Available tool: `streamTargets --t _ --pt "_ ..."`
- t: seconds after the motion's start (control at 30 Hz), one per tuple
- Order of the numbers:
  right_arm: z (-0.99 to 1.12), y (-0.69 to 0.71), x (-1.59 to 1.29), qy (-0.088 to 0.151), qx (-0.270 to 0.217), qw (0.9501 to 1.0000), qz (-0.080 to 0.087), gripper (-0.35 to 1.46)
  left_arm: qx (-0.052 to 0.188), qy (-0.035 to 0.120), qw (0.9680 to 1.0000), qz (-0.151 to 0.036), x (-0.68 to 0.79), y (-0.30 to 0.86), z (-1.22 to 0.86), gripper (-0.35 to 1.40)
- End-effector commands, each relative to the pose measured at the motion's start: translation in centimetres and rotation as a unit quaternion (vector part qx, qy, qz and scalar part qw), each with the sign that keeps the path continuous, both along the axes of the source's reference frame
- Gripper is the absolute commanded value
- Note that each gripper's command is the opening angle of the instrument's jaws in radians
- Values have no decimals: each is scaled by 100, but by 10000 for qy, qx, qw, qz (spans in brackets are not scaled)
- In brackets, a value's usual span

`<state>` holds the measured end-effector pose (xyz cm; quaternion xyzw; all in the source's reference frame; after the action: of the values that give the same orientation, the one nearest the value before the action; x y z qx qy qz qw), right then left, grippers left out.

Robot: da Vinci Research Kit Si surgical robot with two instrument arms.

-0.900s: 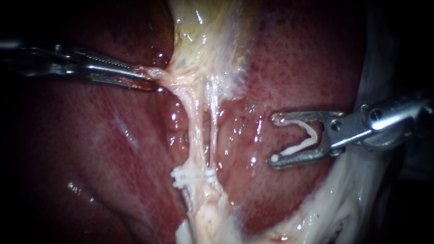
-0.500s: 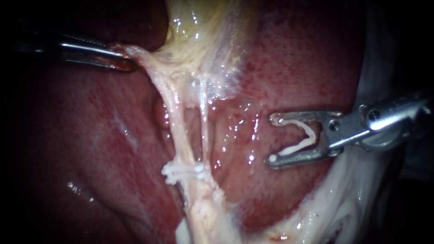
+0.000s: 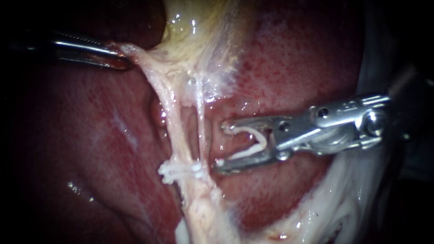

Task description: Clipping third clip left tube

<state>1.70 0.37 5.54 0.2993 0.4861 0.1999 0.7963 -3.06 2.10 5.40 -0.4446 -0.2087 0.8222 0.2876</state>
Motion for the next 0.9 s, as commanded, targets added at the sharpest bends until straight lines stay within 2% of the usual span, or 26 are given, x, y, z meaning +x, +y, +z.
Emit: streamTargets --t 0.03,0.13,0.3,0.43,0.63,0.8,0.9 --pt "3 1 5 26 106 9999 60 49 -2 3 10000 -2 0 0 0 -35" --pt "12 4 20 120 324 9993 121 49 -2 3 10000 -2 0 0 0 -35" --pt "32 5 35 141 549 9983 103 49 -4 3 10000 -2 0 0 1 -35" --pt "51 4 35 126 697 9975 81 49 -7 3 10000 -1 0 -1 2 -35" --pt "74 0 31 58 822 9965 138 49 -12 6 10000 -2 -1 -1 4 -35" --pt "88 -5 32 148 903 9958 -13 49 -14 7 10000 -3 -1 -2 5 -35" --pt "91 -7 37 367 1073 9935 -46 49 -14 8 10000 -3 -1 -2 5 -35"
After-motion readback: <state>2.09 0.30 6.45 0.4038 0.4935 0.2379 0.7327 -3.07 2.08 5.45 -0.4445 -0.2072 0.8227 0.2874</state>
